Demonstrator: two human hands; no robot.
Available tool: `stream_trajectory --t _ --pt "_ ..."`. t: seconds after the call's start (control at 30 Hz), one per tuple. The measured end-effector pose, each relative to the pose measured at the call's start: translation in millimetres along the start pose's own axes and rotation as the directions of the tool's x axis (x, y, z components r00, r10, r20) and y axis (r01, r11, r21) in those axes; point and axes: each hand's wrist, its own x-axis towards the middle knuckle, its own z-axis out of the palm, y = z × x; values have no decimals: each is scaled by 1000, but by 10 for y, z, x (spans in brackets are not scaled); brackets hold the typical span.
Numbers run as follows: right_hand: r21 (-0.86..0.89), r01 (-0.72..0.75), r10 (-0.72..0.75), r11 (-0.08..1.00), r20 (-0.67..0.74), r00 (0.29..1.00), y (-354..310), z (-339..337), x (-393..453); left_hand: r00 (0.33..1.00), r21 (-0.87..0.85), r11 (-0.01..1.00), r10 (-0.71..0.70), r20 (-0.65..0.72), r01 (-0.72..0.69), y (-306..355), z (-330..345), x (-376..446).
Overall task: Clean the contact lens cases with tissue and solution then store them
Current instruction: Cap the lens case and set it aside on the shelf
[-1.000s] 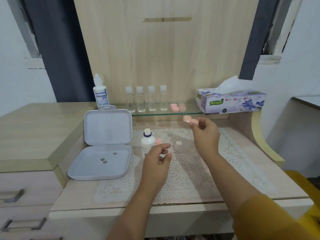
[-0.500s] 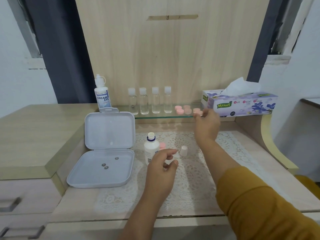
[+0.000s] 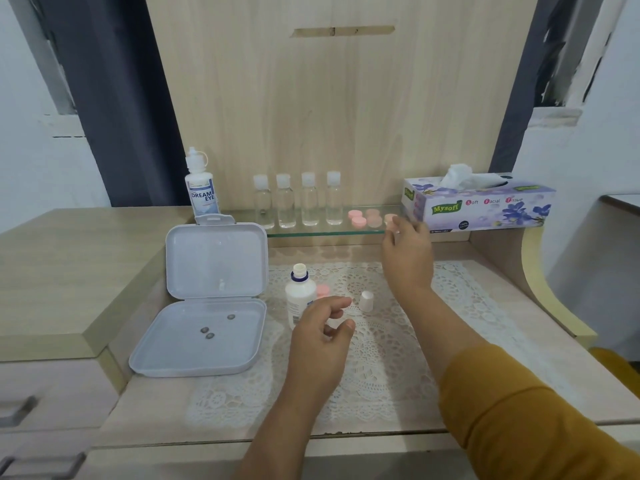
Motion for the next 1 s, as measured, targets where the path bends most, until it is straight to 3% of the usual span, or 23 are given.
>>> stream_trajectory --t 0.43,0.6,0.8,1.0 --pt "-142 48 -33 989 107 994 60 23 294 1000 -8 1000 -8 -13 8 -3 4 1" --pt "-263 133 -115 955 83 990 -31 9 204 1000 -11 1000 -1 -10 0 12 -1 -5" --pt "-291 283 -201 914 280 939 -107 65 254 1000 -1 1000 -4 -8 4 16 -2 -5" --pt "-314 263 -163 912 310 936 -114 81 287 1000 -4 1000 -7 -2 7 11 0 -1"
